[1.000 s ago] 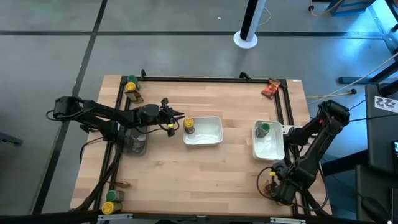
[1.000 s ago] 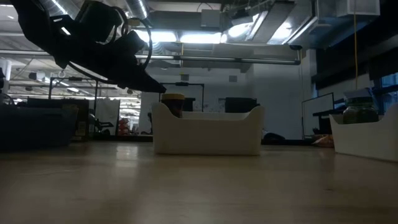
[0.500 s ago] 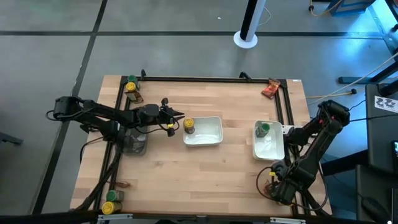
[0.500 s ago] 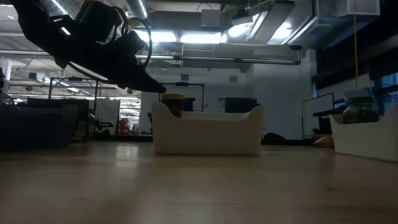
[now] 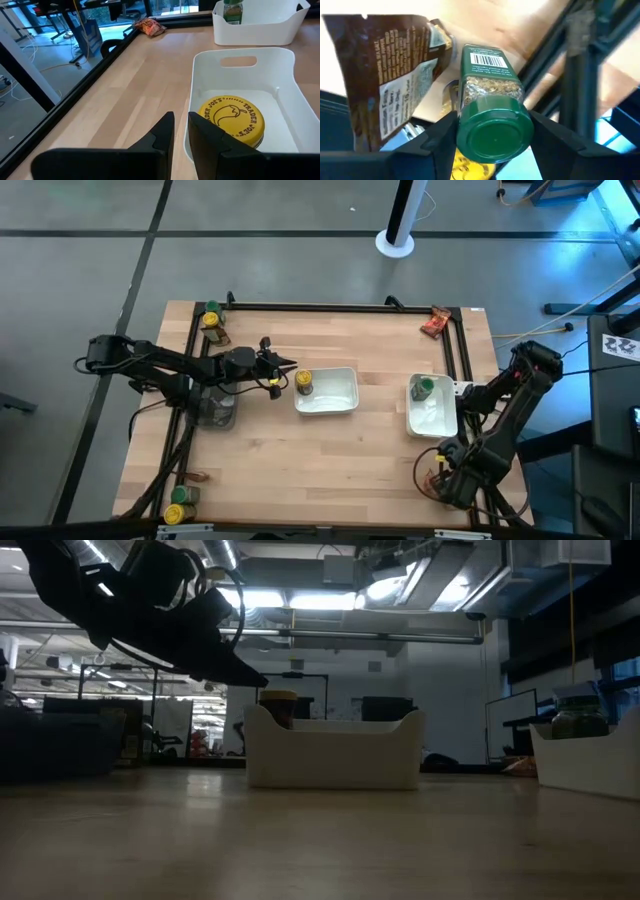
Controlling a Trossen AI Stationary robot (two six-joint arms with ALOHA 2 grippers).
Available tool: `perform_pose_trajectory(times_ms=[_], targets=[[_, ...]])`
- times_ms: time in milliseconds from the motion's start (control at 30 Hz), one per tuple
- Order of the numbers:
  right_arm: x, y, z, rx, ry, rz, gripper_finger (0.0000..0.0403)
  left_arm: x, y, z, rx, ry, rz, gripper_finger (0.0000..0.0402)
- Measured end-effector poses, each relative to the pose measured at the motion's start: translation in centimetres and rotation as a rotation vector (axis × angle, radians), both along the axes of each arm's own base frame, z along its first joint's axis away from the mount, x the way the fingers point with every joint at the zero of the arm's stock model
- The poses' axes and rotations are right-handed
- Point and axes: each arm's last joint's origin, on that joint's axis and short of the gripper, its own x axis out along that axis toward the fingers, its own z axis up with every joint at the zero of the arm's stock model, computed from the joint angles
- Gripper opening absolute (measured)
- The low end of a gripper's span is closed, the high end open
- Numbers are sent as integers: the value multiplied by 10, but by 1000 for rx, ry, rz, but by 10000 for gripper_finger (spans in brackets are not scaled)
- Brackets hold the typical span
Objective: Sort spices by type
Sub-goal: Put the bottom right green seasoning bottle into the right white bin
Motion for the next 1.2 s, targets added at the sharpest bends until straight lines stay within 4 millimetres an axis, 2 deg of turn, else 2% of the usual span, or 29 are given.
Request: perform_pose_trajectory(times_ms=[200, 433, 567, 867, 1200], targets=[[1, -6, 30, -60, 22, -11, 212, 0, 0, 0, 0, -2, 0, 45], [12, -25, 72, -155, -26, -19, 213, 0, 0, 0, 1, -1, 0, 45], [24, -37, 88, -140, -149, -23, 214, 0, 0, 0, 0, -1, 0, 45], [50, -74, 98, -229, -298, -17, 214, 0, 0, 0, 3, 0, -1, 45], [76, -115, 95, -284, -302, -3, 214, 0, 0, 0, 3, 1, -1, 45]])
